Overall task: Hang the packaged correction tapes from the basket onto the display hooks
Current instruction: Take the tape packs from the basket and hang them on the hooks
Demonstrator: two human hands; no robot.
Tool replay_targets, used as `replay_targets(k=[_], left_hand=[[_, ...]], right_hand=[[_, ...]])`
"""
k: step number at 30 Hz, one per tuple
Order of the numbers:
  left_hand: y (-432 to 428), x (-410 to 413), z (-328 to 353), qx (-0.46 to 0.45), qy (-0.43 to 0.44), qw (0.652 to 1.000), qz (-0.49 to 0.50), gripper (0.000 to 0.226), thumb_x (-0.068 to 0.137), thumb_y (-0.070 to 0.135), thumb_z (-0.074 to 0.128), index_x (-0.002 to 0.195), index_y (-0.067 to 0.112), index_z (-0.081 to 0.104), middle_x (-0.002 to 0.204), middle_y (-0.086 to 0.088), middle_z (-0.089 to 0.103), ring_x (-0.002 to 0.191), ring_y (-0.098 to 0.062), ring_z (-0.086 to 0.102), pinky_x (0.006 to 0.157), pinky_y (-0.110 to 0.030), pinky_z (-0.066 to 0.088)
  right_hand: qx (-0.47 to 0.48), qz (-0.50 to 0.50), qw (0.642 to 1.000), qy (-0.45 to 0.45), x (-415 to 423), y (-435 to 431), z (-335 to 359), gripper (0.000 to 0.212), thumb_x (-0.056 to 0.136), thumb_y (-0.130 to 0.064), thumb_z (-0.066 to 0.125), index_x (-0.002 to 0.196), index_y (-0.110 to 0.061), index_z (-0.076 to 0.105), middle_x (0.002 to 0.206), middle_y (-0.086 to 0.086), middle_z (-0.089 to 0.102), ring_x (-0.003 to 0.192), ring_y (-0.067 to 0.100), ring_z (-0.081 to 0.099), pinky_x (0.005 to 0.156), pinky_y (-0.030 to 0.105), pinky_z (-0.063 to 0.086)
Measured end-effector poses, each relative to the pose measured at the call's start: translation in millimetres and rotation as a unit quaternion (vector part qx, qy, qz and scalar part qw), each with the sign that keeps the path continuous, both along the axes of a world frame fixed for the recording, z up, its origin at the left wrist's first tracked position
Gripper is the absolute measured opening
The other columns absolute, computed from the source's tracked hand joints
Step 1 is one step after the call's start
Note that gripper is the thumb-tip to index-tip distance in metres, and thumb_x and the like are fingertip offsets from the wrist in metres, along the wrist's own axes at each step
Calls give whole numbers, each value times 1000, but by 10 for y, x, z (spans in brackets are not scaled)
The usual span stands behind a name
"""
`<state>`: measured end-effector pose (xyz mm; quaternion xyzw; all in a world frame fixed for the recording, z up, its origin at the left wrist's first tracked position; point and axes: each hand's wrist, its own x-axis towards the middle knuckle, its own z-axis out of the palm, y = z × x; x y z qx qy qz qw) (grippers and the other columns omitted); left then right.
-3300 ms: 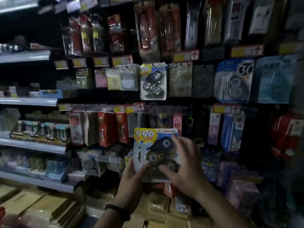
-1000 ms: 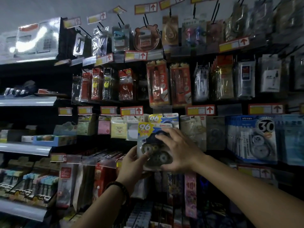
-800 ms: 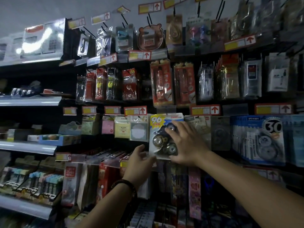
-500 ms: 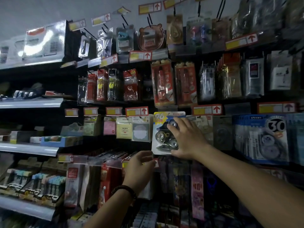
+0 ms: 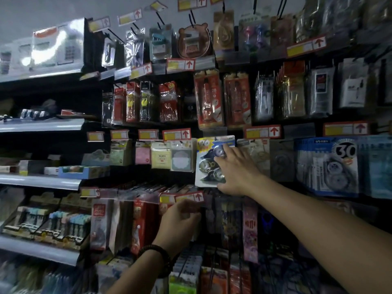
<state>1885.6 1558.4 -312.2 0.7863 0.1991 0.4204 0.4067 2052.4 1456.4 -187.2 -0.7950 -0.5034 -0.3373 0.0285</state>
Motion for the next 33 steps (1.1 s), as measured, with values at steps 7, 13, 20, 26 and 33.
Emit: replay_targets(k=[7,13,20,26,33], left_hand=[[-197,-455,-889,38,99,994,18,15,99,27,71,112,34,70,107,16,74,95,5,70,79,-15,57],[-542,-849,-2355,92,266,958,56,21,91,28,71,112,30,71,108,10,73,98,-13,71,82,-33,59],[-910,-1262,-3779,14,408,913,24,21,97,38,63,118,32,66,118,9,68,104,-14,67,83,-31,56],[-969,-1412,-4839,-28,597,800,-55,32,97,38,56,128,39,64,134,0,68,120,-24,67,104,-46,55],[-718,-1140,-5446,-25,660,750,-48,41,95,48,58,133,33,58,133,-5,66,119,-32,66,101,-49,55]], right_hand=[[66,84,992,66,-267,-288,-961,62,90,-47,62,144,-17,52,152,11,43,142,32,35,114,47,38],[-14,122,972,201,-635,-558,-2426,43,92,-40,57,130,-20,60,125,4,59,124,26,50,99,42,49],[-101,78,899,420,-1027,-896,-4349,35,96,-38,61,127,-23,64,119,2,64,111,26,60,90,42,55],[-215,-7,777,592,-1181,-1163,-6033,34,98,-22,61,132,-21,67,132,5,67,118,21,64,90,25,49],[-267,-36,669,692,-1330,-988,-7450,41,95,-15,60,136,-21,62,137,-2,64,127,19,60,111,35,46]])
